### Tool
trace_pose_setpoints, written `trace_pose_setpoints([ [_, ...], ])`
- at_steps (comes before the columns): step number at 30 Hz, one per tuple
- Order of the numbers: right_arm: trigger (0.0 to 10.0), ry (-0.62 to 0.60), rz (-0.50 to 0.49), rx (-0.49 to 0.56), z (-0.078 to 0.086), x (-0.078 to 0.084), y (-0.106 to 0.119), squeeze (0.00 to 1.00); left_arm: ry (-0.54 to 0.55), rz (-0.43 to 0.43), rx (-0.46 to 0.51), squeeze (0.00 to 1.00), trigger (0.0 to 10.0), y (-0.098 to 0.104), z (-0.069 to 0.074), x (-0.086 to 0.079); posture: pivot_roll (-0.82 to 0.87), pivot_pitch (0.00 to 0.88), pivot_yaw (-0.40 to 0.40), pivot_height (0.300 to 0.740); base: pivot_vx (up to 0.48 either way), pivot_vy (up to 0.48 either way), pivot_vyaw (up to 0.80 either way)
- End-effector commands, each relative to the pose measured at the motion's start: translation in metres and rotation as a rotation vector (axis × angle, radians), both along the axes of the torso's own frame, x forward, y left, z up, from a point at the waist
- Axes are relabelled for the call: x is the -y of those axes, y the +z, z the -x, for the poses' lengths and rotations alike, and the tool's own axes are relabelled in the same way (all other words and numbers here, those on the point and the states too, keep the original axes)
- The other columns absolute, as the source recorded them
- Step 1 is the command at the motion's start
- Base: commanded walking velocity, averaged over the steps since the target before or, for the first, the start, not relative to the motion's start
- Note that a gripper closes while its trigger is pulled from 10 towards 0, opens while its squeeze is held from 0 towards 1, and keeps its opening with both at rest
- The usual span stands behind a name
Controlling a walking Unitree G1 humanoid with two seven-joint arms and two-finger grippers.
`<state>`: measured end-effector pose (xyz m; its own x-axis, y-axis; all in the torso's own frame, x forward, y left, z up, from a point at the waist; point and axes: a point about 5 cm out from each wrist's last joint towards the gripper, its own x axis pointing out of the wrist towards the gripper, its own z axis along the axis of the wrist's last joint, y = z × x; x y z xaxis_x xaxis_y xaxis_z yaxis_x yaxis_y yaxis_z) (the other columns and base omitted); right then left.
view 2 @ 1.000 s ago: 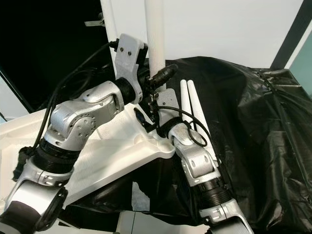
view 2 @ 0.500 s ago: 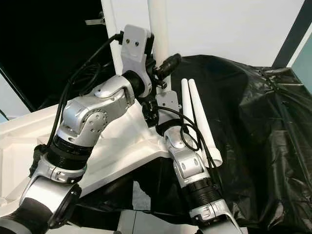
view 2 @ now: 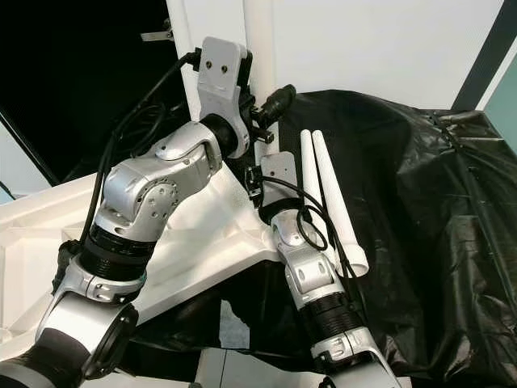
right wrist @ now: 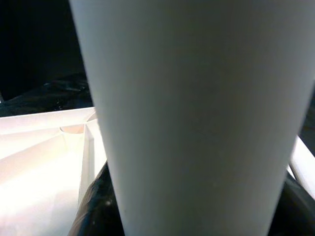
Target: Building children table
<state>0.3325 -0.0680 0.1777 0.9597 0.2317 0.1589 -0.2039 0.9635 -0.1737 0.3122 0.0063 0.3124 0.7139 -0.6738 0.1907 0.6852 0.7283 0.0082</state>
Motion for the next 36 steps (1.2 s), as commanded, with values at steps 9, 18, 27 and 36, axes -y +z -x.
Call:
trace_pose_setpoints([
  [9,0.0,0.0,-0.018,0.009,0.0,-0.002,0.001,0.0,-0.114,0.006,0.099,1.0,10.0,0.01,0.013,0.01,0.06,0.0,0.041,0.74,0.0,0.0,0.0],
  [18,10.0,-0.041,-0.034,0.016,-0.008,0.01,0.007,0.0,-0.176,0.009,0.222,0.0,10.0,0.012,0.022,0.0,0.06,0.0,0.046,0.74,0.0,0.0,0.0],
  [27,10.0,-0.1,-0.079,0.022,-0.012,0.031,0.01,0.0,-0.169,-0.01,0.217,0.0,10.0,0.001,0.019,-0.034,0.07,0.0,0.037,0.74,0.0,0.0,0.0],
  [36,10.0,-0.109,-0.081,0.023,-0.009,0.048,0.004,0.0,-0.109,-0.03,0.139,0.0,10.0,-0.036,0.01,-0.057,0.06,0.0,0.036,0.74,0.0,0.0,0.0],
])
